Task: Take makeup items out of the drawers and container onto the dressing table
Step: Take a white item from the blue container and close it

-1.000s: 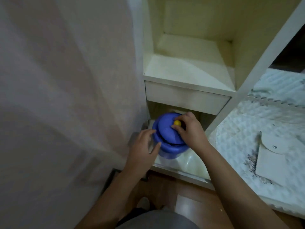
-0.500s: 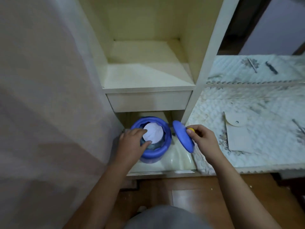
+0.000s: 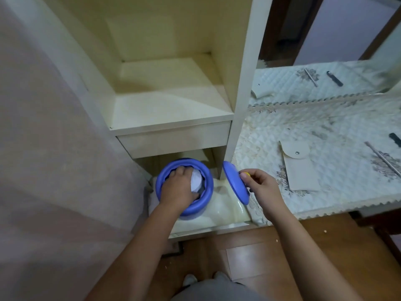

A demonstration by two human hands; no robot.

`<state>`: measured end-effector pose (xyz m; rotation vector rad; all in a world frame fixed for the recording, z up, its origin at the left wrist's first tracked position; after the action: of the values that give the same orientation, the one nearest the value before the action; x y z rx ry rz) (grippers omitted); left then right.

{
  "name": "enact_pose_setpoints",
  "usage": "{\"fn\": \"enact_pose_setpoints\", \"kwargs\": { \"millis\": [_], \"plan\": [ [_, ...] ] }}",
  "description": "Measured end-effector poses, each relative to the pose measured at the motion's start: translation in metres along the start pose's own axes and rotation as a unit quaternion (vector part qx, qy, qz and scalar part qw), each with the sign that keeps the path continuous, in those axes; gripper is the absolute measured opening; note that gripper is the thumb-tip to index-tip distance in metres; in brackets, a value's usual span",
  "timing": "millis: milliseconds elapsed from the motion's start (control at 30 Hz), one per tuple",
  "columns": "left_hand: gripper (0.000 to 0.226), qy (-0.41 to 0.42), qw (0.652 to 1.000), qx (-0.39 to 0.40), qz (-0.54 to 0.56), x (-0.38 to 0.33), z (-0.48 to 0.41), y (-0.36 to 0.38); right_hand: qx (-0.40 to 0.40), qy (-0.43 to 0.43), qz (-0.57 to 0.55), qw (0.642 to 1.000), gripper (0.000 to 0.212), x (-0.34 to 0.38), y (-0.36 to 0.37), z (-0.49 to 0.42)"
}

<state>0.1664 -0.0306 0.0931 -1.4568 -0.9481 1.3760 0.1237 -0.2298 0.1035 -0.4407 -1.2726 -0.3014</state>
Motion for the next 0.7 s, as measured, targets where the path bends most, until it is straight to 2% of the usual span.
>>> {"fn": "enact_pose_setpoints", "kwargs": {
  "millis": [267,533,700],
  "plan": [
    [0.061,-0.005,1.0,0.031,0.002,0.003,-0.004,-0.002,-0.008,0.004,-0.006,1.0,0.008,0.0,-0.005,0.005],
    [0.048,-0.002,0.999,-0.031,-0.034,-0.007,-0.002,0.0,-0.018,-0.003,-0.006,1.0,0.014,0.001,-0.006,0.011],
    [0.042,-0.027,0.997,-0.032,0.067,0.0,0.002,-0.006,-0.025,-0.005,-0.007,1.0,0.013,0.003,-0.007,0.016]
  ]
}}
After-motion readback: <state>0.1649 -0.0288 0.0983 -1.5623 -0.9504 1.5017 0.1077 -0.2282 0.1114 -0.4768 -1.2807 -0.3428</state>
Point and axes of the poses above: each hand's wrist, its own z-axis away from the middle knuckle, its own y-axis out of the palm, x = y × z, the point moved 1 cm from there along -z, towards the middle knuckle, and after that the axes turned 15 degrees about -x, right-handed, at the moved point
